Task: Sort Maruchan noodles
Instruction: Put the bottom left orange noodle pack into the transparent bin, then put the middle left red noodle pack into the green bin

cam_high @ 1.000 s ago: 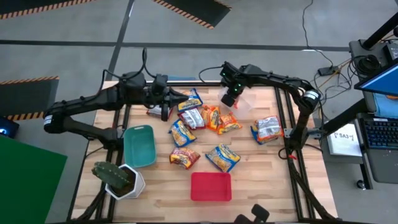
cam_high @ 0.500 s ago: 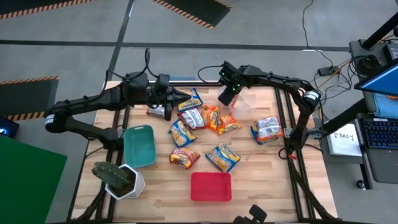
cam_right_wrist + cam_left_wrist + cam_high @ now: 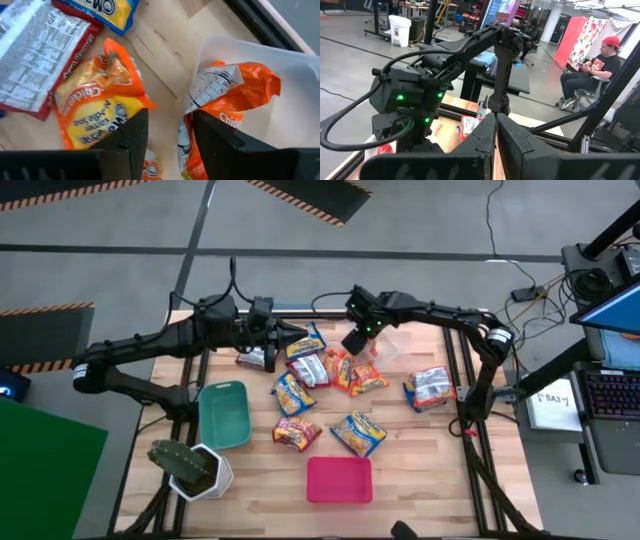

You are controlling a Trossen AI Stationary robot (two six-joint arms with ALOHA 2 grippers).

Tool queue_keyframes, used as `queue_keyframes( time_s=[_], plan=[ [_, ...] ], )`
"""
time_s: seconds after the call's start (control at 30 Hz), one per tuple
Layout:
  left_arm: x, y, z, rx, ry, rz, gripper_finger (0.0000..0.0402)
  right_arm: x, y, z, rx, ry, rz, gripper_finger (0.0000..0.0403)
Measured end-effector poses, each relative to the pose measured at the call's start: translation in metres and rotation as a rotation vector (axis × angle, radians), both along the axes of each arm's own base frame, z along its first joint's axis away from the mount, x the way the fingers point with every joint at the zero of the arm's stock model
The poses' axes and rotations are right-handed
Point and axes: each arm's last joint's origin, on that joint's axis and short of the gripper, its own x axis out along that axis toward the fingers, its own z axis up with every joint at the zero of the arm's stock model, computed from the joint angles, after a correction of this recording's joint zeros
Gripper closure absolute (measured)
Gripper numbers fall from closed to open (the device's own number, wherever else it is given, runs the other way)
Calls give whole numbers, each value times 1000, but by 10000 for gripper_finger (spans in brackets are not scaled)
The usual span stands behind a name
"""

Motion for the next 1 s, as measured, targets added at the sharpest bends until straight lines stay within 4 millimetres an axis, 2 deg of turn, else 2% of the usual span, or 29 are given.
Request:
queue_keyframes(
  time_s=[0.23, 0.53, 0.8, 1.0],
  plan=[
    [0, 0, 2, 3, -15, 0, 402, 10, 9, 2, -2, -52, -21, 257],
    [0, 0, 1, -2, -15, -1, 402, 9, 8, 5, 16, -56, -63, 255],
    [2, 2, -8, -11, 65, 34, 402, 7, 10, 43, 41, -55, -88, 255],
    [8, 5, -28, -37, 228, 72, 402, -3, 28, 85, 174, -122, -54, 255]
  ],
)
